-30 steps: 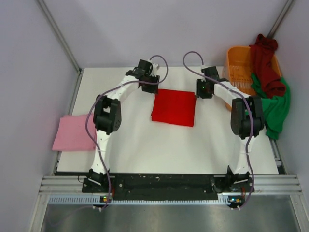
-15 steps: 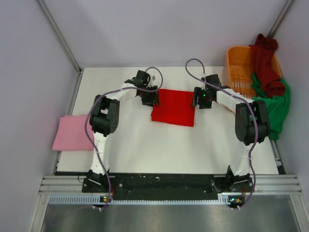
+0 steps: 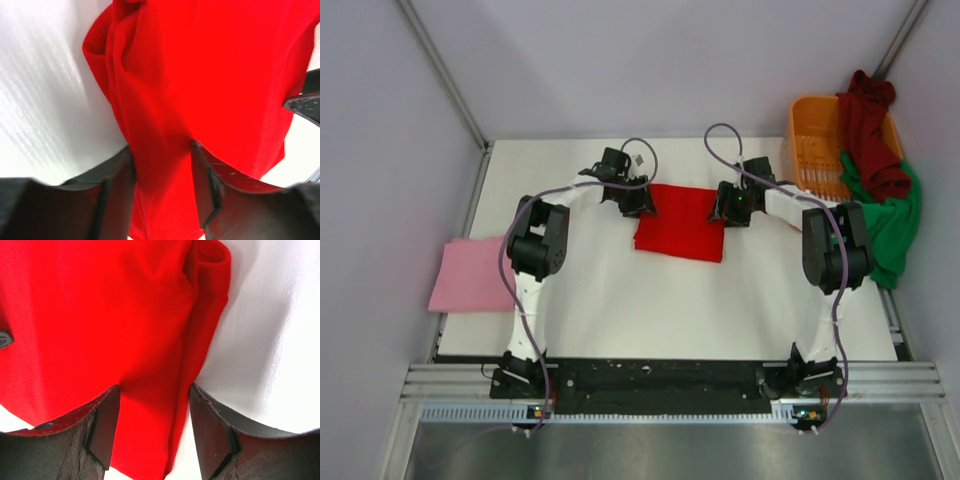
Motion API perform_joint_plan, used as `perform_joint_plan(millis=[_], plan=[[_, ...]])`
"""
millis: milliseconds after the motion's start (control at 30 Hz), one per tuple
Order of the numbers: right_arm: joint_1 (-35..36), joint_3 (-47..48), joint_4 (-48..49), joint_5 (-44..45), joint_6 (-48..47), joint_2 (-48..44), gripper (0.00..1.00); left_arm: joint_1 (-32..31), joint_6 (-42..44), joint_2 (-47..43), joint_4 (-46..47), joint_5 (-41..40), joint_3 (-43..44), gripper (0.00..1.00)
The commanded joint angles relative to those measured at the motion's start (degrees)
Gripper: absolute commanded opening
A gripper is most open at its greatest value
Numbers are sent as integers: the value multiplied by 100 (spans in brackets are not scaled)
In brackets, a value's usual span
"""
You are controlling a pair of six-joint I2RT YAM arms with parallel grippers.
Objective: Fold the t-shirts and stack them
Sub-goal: Put the neatly folded tshirt into the corner of the board with the left arm
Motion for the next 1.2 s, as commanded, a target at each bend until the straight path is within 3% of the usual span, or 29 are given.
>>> perform_joint_plan(millis=[0,100,200,300,333,367,700,1167], plan=[[-79,52,217,-149,109,83,57,-122,-109,583,-279,381,293,37],[-87,25,209,-123,101,-40,57,-78,-162,592,-183,698,216,0],[-149,-62,165,-62,48,-303,60,36,-144,338,-95,821,-30,0],[-158,-203,42,87,-118,-734,82,229,83,-48,-146,874,-329,0],[-166,-247,-2,123,-171,-926,95,290,276,-215,-243,822,-408,0],[-158,-282,-63,184,-233,-1085,99,343,452,-356,-374,700,-522,0],[-166,-818,-459,677,-593,-2193,99,1117,2034,-1921,-1315,-337,-2007,0],[-166,-792,-688,940,-901,-2308,99,1864,3960,-4012,-2677,-2455,-3134,0]])
